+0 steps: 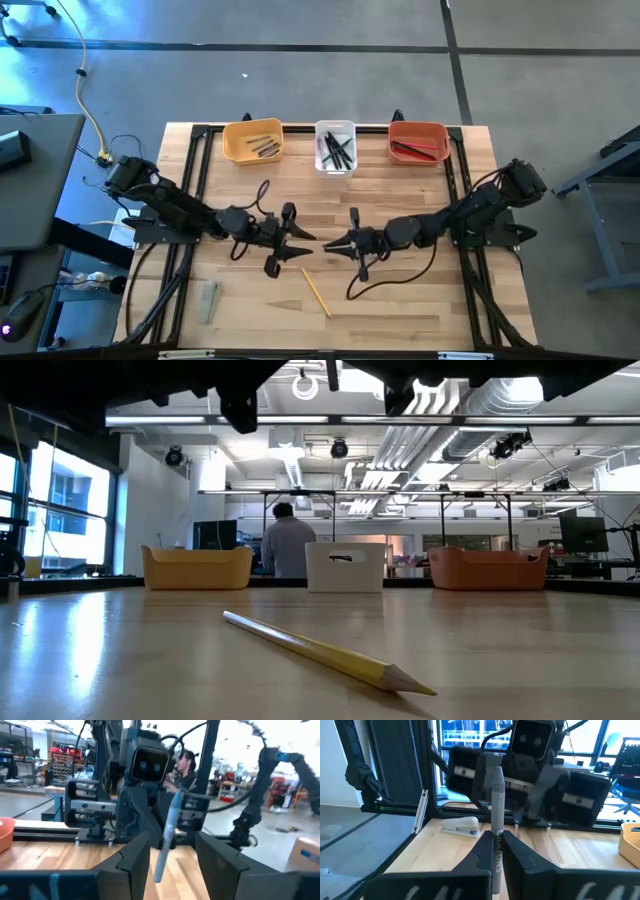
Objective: Sort crayons/erasers/pens/pencils in bins
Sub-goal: Put the gray crayon into the yellow bin
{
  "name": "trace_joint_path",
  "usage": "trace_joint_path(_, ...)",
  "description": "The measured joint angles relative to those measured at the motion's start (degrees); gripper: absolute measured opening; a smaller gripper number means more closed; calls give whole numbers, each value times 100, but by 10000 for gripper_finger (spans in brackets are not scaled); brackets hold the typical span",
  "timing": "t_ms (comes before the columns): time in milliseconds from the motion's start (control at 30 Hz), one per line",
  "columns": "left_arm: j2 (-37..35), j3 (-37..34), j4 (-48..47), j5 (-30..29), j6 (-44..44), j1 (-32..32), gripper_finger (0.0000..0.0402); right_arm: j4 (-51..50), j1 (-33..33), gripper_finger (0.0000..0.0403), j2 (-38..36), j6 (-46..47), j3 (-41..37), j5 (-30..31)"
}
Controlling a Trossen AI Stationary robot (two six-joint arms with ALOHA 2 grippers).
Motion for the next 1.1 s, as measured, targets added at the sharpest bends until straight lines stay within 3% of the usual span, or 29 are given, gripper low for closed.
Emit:
trace_joint_path(233, 638, 554, 27, -5, 200, 7, 145, 32, 0, 1, 0, 25, 1, -15)
trace_joint_path(433, 713, 729, 79, -95, 350, 7, 134, 31, 0, 1, 0, 44, 2, -13)
trace_joint_path(800, 713, 872, 83, -31, 645, 9, 54, 28, 2, 2, 0, 50, 4, -13)
trace_joint_path(933, 711, 872, 81, 62, 669, 20, 13, 11, 4, 23, 0, 39, 11, -15)
trace_joint_path(1100, 543, 872, -66, 131, 833, 20, 11, -95, 7, 88, -4, -85, 11, 119)
